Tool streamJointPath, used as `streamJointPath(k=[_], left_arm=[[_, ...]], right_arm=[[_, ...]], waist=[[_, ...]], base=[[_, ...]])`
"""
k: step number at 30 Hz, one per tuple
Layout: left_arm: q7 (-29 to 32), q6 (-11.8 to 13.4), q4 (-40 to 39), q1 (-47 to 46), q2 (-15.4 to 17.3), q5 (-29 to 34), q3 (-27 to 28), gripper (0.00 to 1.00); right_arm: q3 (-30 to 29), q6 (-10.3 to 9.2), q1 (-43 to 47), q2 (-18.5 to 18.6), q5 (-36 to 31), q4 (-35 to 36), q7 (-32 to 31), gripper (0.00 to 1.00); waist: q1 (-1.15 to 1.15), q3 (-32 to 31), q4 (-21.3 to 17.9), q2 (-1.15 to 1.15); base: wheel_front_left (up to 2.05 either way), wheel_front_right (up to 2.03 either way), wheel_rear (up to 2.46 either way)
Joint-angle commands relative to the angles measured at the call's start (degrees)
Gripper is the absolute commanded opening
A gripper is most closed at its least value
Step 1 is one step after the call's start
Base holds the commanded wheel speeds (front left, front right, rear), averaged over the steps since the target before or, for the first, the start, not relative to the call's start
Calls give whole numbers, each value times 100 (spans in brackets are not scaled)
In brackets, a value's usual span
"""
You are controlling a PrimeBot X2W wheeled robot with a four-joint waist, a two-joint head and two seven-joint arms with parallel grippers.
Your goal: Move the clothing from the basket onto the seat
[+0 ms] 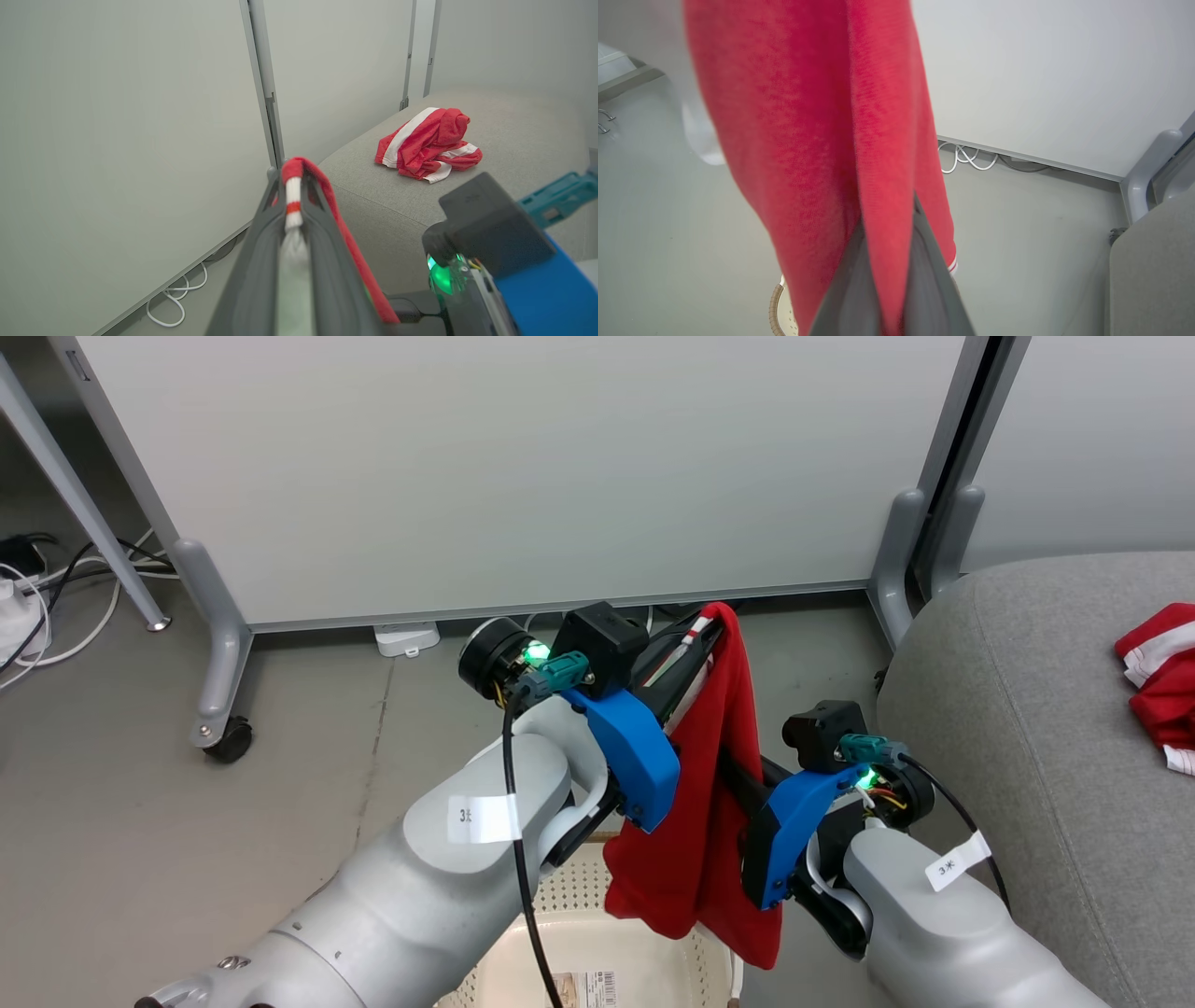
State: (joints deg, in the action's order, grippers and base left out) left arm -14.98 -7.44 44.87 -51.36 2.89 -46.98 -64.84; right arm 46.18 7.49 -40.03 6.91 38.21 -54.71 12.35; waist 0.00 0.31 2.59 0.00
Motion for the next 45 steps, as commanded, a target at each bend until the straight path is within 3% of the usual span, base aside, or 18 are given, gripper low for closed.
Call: streamJointPath(k=[1,9,10,13,27,35,45], left_arm=[[-30,-7,19,52,-1,-32,-3,0],[-30,-7,57,73,-1,-87,5,0],[-30,-7,71,91,0,-113,-18,13],[-30,-8,98,62,-1,-155,-60,100],[-30,31,209,108,0,-126,124,100],[-29,188,-305,776,272,339,964,100],[-29,143,-1355,2079,780,1249,2148,100]], right_arm=[[52,1,-101,28,57,-34,46,0],[320,1,-226,53,320,-157,142,0],[348,1,-231,54,348,-170,155,0],[427,1,-252,65,441,-208,199,0],[665,1,-371,112,733,-302,276,0],[656,1,-392,213,857,-286,293,0],[419,1,-320,333,792,-131,293,0]], waist=[[0,-2,-5,0],[0,-10,-30,0],[0,-13,-34,0],[0,-16,-37,0],[0,-3,-26,0],[0,21,3,0],[0,54,6,0]], base=[[0,0,0],[0,0,0],[0,0,0],[0,0,0],[0,0,0],[0,0,0],[0,0,0]])
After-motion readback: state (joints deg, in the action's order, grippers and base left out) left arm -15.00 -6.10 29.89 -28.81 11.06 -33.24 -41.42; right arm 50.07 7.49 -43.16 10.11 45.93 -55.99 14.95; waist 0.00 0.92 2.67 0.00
